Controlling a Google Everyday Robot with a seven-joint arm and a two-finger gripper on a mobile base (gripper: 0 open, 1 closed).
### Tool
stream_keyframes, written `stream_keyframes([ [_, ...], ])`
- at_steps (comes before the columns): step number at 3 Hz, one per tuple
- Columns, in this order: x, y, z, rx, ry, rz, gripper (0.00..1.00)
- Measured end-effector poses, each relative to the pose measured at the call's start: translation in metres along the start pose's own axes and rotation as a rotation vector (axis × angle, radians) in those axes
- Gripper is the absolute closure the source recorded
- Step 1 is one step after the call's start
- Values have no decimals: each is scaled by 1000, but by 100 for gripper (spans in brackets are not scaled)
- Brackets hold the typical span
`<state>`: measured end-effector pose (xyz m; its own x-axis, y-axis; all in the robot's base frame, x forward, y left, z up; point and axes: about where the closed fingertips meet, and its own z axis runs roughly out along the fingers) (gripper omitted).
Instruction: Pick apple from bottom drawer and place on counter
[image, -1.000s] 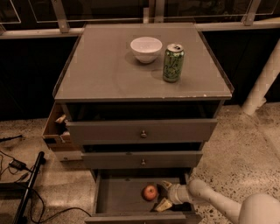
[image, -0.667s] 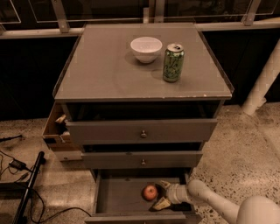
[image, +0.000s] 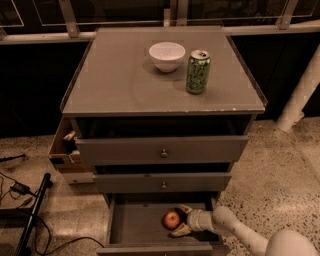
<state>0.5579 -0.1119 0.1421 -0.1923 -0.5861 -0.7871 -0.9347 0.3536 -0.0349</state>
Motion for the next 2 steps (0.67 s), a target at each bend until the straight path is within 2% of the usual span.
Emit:
stream_keyframes([
  [1, -2, -1, 13, -5, -34, -6, 26],
  [2, -3, 4, 25, -32, -53, -11, 44],
])
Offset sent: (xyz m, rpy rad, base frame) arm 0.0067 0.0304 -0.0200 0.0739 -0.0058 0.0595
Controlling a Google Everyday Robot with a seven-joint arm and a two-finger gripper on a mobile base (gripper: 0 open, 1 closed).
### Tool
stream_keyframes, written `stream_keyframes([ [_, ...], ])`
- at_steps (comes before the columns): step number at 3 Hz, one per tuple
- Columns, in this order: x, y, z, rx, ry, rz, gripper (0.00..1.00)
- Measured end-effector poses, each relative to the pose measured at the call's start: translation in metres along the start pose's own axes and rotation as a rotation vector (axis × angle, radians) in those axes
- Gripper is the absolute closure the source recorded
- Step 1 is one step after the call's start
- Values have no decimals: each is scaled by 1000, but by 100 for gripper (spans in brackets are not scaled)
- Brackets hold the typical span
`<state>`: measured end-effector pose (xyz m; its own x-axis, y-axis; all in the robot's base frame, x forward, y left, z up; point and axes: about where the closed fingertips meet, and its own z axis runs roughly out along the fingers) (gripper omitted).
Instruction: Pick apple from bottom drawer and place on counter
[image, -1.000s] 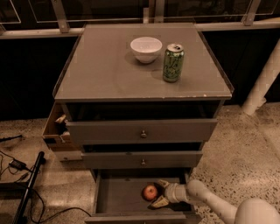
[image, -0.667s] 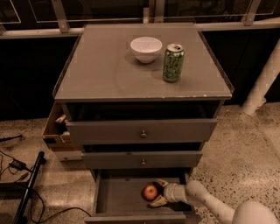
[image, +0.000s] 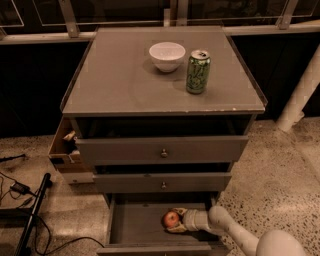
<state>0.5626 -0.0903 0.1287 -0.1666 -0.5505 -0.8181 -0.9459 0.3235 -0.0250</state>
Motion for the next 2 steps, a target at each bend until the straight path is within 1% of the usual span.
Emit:
stream_keyframes([
  [2, 0, 0, 1, -2, -1, 0, 91],
])
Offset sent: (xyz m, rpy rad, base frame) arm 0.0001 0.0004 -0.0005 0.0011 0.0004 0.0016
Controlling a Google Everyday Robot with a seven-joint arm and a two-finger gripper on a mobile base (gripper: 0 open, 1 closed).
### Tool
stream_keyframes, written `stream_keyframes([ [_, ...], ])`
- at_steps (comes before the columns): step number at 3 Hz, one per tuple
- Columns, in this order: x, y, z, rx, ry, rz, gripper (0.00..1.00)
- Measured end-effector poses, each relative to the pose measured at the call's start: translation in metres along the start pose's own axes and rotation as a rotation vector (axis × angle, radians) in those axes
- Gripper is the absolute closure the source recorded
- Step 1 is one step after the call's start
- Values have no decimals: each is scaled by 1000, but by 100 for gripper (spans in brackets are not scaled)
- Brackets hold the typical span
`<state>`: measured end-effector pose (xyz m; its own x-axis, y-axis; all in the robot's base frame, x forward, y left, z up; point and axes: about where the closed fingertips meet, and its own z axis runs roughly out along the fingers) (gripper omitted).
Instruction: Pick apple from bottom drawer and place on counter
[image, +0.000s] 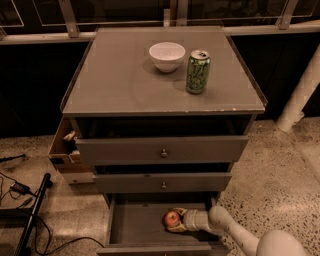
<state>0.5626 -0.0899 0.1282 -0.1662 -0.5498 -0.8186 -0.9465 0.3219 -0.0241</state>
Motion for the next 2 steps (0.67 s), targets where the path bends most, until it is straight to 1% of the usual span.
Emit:
stream_keyframes([
  [1, -14, 14, -26, -70, 14, 31, 100],
  [2, -49, 23, -61, -123, 25, 41, 100],
])
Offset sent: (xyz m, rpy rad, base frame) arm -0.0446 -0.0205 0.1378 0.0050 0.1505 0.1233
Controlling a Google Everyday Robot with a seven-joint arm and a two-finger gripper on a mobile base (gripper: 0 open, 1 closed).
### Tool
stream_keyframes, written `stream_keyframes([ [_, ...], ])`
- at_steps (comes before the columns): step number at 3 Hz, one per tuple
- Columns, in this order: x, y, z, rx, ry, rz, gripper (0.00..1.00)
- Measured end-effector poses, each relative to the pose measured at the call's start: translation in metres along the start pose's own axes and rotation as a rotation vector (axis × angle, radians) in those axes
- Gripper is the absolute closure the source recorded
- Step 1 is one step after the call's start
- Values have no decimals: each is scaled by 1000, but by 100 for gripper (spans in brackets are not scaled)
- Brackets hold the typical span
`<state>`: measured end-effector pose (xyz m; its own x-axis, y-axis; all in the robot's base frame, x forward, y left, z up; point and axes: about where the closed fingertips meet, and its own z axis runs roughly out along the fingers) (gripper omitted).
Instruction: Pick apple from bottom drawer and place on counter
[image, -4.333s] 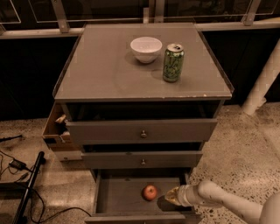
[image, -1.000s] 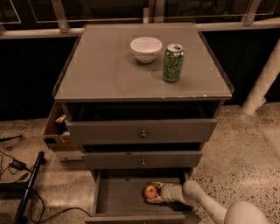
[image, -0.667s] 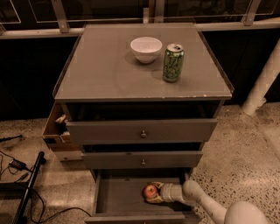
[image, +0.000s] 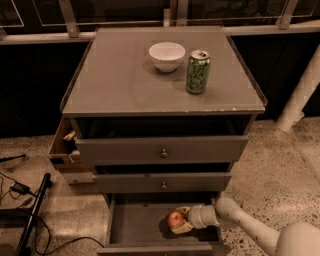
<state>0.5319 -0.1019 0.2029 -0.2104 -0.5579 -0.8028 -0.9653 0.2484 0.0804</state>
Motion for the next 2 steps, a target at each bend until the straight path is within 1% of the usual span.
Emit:
stream_keyframes([
  [1, -80, 10, -47, -22, 18, -67, 100],
  [2, -77, 11, -45, -23, 15, -62, 100],
])
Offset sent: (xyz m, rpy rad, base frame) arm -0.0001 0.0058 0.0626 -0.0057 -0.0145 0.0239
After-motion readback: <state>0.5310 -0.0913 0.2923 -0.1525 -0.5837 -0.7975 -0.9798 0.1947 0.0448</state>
